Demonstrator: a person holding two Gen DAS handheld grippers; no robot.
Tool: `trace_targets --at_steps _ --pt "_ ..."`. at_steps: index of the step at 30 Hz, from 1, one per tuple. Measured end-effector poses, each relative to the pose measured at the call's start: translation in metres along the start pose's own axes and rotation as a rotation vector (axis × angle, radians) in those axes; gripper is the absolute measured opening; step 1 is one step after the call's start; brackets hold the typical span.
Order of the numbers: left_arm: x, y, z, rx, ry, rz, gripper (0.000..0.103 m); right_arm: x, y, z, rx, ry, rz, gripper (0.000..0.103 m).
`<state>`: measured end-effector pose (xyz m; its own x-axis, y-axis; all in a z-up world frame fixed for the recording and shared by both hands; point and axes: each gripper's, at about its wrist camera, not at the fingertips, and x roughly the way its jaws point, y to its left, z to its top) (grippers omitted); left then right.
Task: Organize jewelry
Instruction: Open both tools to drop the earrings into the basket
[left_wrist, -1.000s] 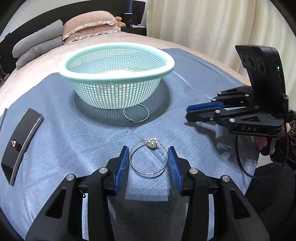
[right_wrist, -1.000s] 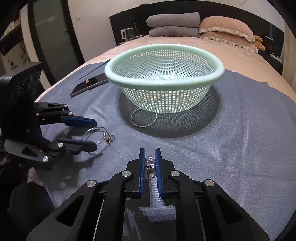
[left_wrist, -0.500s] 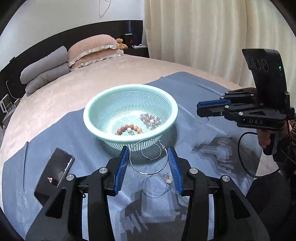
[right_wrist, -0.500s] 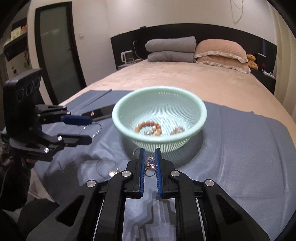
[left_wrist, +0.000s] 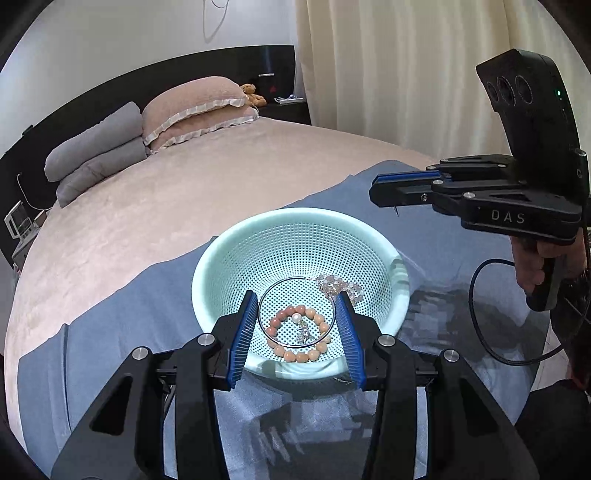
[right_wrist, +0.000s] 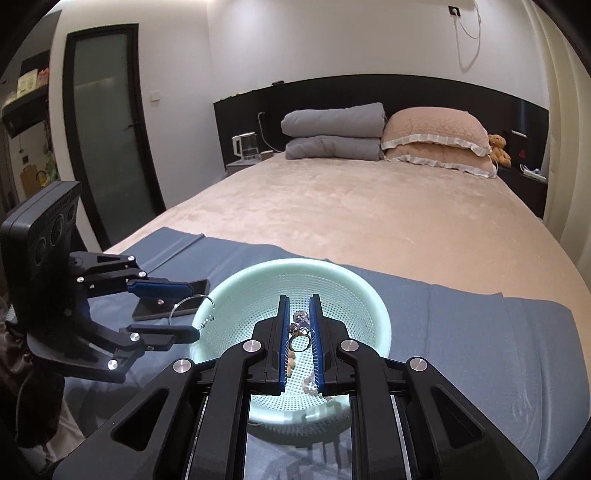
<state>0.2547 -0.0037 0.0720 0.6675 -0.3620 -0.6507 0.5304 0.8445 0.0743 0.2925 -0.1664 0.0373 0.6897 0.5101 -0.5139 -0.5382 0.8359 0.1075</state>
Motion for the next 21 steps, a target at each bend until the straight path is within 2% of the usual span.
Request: trace_targets --at_steps 5,8,14,16,21 --pt "0.032 -0.001 -0.018 -0.003 0.058 0.004 0.045 0.034 -0.010 -0.024 0.058 0.083 -0.001 0.011" --pt "0.047 -0.001 -0.025 -0.010 0.089 -0.002 0.045 0.041 -0.016 -0.034 0.076 0.099 -0.008 0.011" --pt "0.044 0.000 -0.024 -0.017 0.077 -0.013 0.046 0.035 -0.023 -0.036 0.082 0.094 -0.037 0.012" --pt "0.039 0.001 -0.024 -0.010 0.069 -0.008 0.056 0.030 -0.024 -0.035 0.085 0.085 -0.038 0.013" --pt "0.028 -0.003 -0.027 0.026 0.064 0.007 0.060 0.019 -0.022 -0.036 0.084 0.071 -0.036 0.013"
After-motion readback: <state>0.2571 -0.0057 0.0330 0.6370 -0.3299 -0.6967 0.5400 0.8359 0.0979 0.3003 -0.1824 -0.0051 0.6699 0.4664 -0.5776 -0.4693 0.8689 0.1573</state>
